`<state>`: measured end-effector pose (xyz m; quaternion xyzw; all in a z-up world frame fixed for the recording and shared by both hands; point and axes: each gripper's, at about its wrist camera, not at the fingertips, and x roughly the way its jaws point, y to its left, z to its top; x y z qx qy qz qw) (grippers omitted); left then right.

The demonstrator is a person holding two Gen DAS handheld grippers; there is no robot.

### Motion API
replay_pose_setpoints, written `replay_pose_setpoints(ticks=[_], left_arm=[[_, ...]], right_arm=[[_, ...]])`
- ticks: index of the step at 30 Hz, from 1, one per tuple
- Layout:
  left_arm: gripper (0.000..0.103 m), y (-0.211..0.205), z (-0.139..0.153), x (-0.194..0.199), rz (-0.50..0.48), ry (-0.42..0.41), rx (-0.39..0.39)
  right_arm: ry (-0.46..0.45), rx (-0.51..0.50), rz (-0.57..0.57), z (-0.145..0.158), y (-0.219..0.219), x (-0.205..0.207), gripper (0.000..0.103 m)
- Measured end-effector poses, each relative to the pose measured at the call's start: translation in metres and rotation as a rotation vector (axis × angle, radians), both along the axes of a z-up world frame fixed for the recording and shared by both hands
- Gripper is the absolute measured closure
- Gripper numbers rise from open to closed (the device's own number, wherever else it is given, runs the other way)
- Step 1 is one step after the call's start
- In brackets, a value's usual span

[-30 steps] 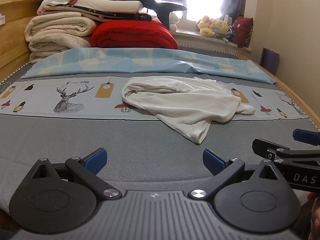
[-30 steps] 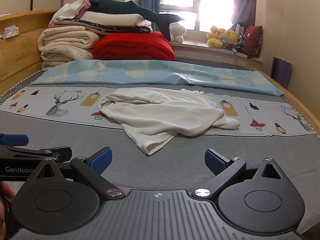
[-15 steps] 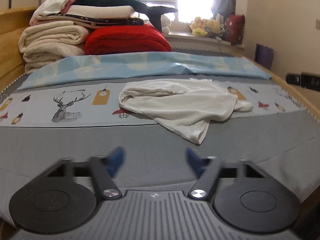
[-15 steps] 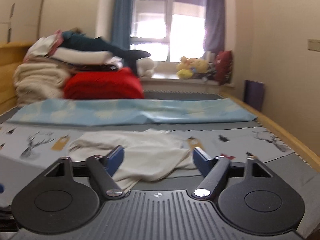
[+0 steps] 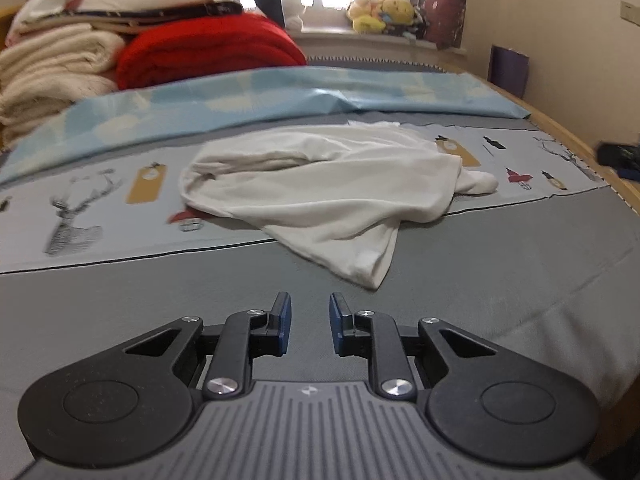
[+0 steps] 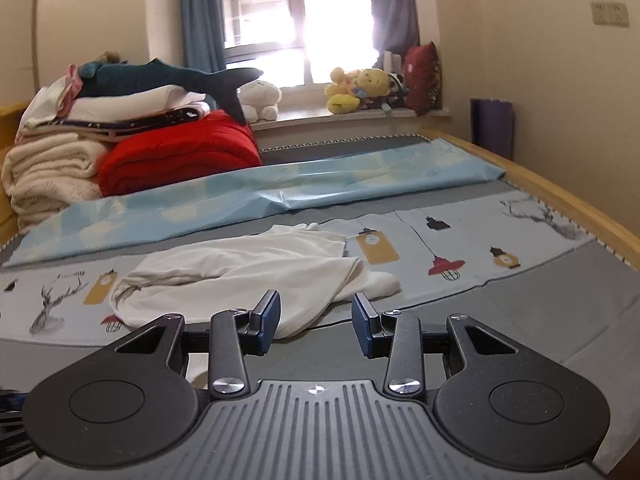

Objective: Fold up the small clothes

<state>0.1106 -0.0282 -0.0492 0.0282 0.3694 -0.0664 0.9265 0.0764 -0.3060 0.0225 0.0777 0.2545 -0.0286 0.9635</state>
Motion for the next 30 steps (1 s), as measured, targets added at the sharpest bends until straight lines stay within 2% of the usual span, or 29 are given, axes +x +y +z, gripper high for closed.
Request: replay_pose_setpoints(ticks=[4,8,11,13,15,16,17,20,24,30], left_arm=[[0.078,-0.02,-0.029,0.05,0.02,0.06,-0.033],[0.058,-0.037,-0.059,0.09,0.048,0.126,-0.055],[0.056,-0.048,-0.077,0.113,0.055,0.154,-0.066],[0.056,-0.057,-0.088,0.124,0.045,0.168,-0.038],[0.074,-0.061,-0.094,0.129,0.045,0.169,0.039],[0.09,-0.06,-0.095,0.13,0.043,0.172,0.061],[0.096,-0.055,-0.093,0.13,0.037,0.176,0.061],[0.099,-0.034,-0.075,0.12,-0.004,0.154,0.046],[0.1,0.003,-0.042,0.084,-0.097,0.122,0.059],[0.101,0.082,-0.013,0.009,-0.243,0.125,0.145]], right_arm=[[0.023,0.022,-0.007,-0.001,-0.008,-0.001,0.06],[0.026,0.02,-0.009,-0.002,-0.02,0.0,0.056],[0.046,0.039,-0.028,-0.004,-0.033,0.004,0.056],[0.059,0.049,-0.047,-0.005,-0.041,0.008,0.056],[0.073,0.05,-0.057,-0.007,-0.045,0.01,0.056],[0.077,0.047,-0.06,-0.007,-0.046,0.011,0.056],[0.079,0.045,-0.063,-0.006,-0.047,0.011,0.056],[0.095,0.035,-0.077,-0.007,-0.047,0.015,0.054],[0.107,0.025,-0.095,-0.005,-0.042,0.017,0.054],[0.124,0.012,-0.098,-0.007,-0.03,0.01,0.054]])
